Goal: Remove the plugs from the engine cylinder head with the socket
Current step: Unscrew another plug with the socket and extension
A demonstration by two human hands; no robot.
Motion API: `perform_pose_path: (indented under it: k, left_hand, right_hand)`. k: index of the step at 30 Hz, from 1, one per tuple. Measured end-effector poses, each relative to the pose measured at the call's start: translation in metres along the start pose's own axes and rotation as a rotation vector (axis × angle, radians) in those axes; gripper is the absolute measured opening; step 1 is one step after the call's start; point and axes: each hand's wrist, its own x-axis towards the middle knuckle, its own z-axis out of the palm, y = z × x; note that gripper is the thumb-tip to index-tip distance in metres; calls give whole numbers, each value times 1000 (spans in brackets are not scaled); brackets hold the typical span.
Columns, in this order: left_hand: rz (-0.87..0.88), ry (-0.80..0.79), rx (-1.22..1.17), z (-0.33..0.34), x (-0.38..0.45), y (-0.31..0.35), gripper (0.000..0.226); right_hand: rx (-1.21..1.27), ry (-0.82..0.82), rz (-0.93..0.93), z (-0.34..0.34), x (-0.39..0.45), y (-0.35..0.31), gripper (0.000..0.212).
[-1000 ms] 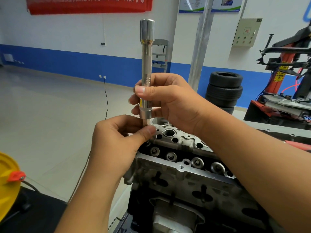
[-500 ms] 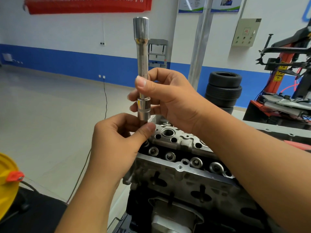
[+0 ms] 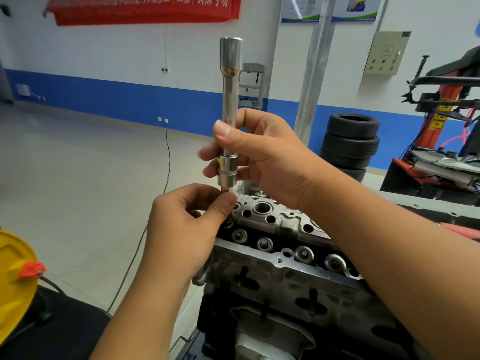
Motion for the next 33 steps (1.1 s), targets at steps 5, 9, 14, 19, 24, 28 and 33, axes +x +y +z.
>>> perform_pose_path:
  k: [5, 9, 14, 19, 24, 28, 33]
  left_hand:
    - [-4, -67, -61, -2, -22, -13, 30]
    - [-50, -82, -166, -4, -34, -14, 35]
    - [-2, -54, -119, 3, -32, -6, 32]
    - [46, 93, -3, 9, -18, 6, 19]
    - [83, 73, 124, 7, -13, 3, 23]
    - [86, 170, 113, 9, -15, -8, 26]
    - [73, 203, 127, 12, -18, -13, 34]
  right_hand:
    - [-19, -40, -5, 0, 1, -2, 15]
    - [-15, -82, 29, 3, 2, -2, 24]
    - [35, -51, 56, 3, 2, -1, 19]
    - [34, -16, -4, 1, 1, -1, 20]
    - [13, -64, 18, 1, 3, -2, 25]
    - [25, -95, 56, 2, 3, -1, 28]
    - [32, -81, 24, 4, 4, 1, 17]
